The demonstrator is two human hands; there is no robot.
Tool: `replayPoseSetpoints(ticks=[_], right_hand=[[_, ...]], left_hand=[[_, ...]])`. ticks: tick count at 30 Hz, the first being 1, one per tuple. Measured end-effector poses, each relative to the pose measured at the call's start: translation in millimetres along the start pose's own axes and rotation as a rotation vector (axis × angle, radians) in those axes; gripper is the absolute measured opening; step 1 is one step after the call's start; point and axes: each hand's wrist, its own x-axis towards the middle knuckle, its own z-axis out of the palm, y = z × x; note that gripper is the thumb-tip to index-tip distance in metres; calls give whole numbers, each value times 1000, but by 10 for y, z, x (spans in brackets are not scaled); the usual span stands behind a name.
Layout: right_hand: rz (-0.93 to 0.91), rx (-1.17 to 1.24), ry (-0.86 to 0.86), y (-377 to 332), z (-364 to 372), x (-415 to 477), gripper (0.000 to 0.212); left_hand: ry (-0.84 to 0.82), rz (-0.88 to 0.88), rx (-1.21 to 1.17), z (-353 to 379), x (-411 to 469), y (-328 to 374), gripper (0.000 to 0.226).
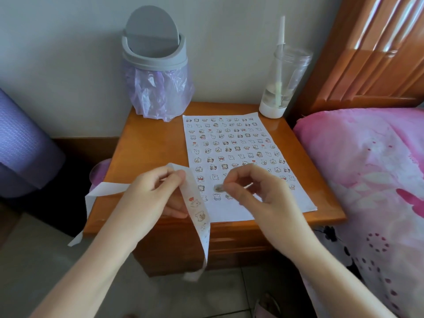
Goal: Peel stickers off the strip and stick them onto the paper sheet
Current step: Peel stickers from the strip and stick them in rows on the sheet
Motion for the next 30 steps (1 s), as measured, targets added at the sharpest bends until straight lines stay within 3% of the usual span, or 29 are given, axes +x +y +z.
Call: replayPoseSetpoints(ticks=[7, 30], right_hand=[[208, -32, -79, 138, -126, 94, 2], [234, -178, -152, 234, 229, 198, 2]], left_hand=[[-52, -9, 120, -33, 43, -41, 16], [-111, -112, 70, -28, 118, -106, 18]])
